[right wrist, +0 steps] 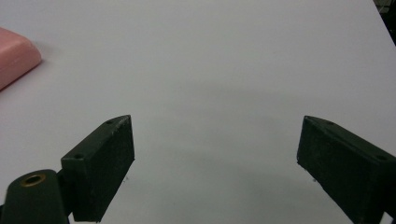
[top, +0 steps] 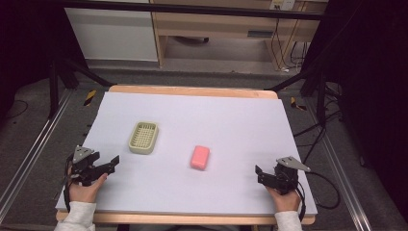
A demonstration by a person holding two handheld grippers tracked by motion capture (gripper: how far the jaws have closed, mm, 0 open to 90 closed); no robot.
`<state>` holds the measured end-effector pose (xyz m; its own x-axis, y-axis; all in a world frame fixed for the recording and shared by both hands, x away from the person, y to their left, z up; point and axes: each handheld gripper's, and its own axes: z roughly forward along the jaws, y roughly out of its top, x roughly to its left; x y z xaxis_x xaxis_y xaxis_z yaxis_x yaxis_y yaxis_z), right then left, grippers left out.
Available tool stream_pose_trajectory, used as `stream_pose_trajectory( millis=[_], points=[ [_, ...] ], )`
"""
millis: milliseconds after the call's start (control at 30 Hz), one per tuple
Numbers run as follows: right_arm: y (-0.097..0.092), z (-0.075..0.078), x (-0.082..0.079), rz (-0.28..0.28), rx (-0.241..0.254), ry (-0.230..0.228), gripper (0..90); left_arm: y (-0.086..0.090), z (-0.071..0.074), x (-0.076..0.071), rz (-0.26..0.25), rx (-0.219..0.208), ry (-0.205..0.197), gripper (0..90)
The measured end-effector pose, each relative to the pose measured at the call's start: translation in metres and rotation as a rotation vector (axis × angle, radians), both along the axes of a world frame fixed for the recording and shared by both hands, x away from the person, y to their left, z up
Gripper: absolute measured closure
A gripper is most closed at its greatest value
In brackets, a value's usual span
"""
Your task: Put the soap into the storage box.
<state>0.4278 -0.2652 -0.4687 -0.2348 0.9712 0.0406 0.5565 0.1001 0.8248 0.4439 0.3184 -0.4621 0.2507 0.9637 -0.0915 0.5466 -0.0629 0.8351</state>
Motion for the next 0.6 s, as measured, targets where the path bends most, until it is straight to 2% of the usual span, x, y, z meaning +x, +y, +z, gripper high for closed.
stream_pose_trajectory(
  millis=[300,600],
  points=[
    [-0.002,0.001,-0.003,0.004,0.012,0.009,11.4,-0.012,0.004,-0.004,-0.037,-0.024,-0.006,22.5],
    [-0.001,0.001,-0.004,-0.008,0.006,0.011,11.4,-0.021,0.007,-0.006,-0.074,-0.025,-0.009,25.3]
  ],
)
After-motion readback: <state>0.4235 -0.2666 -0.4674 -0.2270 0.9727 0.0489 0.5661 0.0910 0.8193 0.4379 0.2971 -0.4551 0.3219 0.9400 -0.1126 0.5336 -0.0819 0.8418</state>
